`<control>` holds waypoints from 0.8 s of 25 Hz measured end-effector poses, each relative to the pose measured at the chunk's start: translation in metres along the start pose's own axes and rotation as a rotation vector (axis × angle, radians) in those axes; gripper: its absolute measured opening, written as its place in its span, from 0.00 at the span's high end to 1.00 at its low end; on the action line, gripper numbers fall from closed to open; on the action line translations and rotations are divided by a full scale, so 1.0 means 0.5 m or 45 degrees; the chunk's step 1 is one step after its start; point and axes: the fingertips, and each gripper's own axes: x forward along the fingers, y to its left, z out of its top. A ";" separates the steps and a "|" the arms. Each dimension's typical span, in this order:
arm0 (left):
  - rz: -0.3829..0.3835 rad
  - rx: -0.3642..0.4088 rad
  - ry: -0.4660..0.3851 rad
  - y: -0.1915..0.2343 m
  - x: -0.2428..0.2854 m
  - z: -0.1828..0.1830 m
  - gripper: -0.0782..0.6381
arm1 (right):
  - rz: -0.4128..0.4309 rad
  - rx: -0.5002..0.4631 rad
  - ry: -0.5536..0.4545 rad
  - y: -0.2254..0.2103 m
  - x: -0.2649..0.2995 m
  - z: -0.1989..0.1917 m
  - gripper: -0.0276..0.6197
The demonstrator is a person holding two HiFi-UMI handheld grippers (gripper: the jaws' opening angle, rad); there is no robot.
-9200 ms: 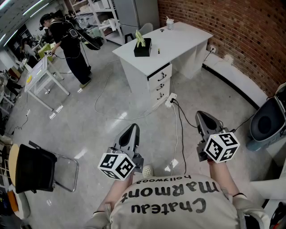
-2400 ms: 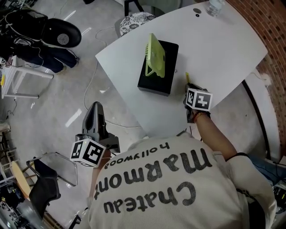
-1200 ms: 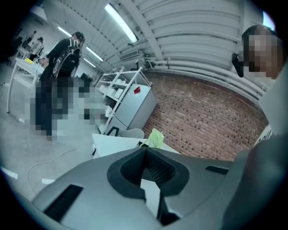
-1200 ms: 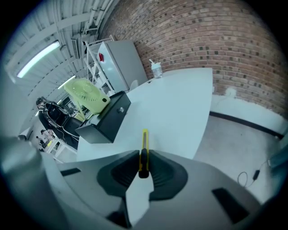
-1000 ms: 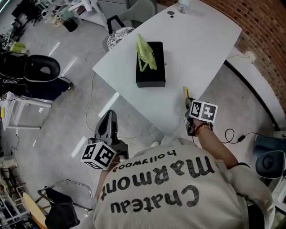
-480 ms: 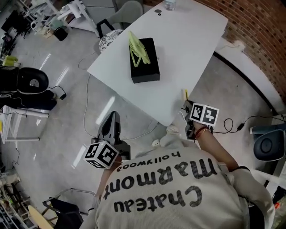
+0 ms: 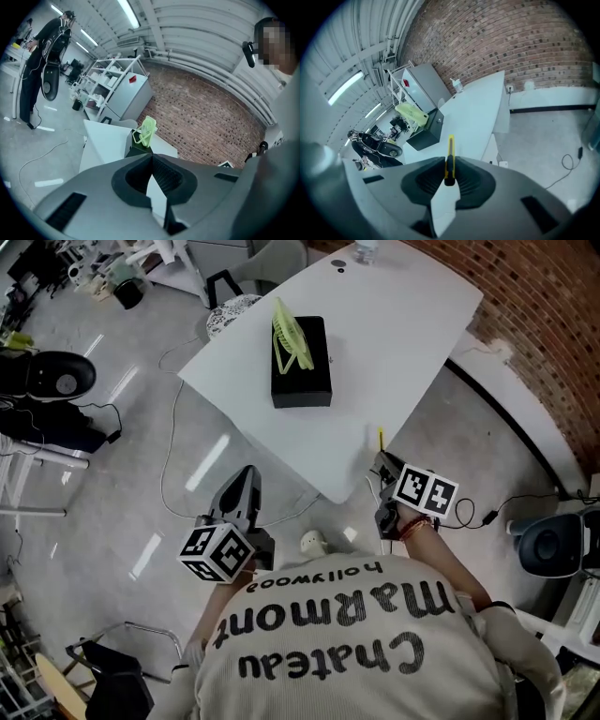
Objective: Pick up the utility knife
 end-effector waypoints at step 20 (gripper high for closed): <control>0.006 0.091 -0.248 -0.232 -0.027 0.043 0.89 | 0.418 -0.031 -0.204 0.077 -0.169 0.155 0.86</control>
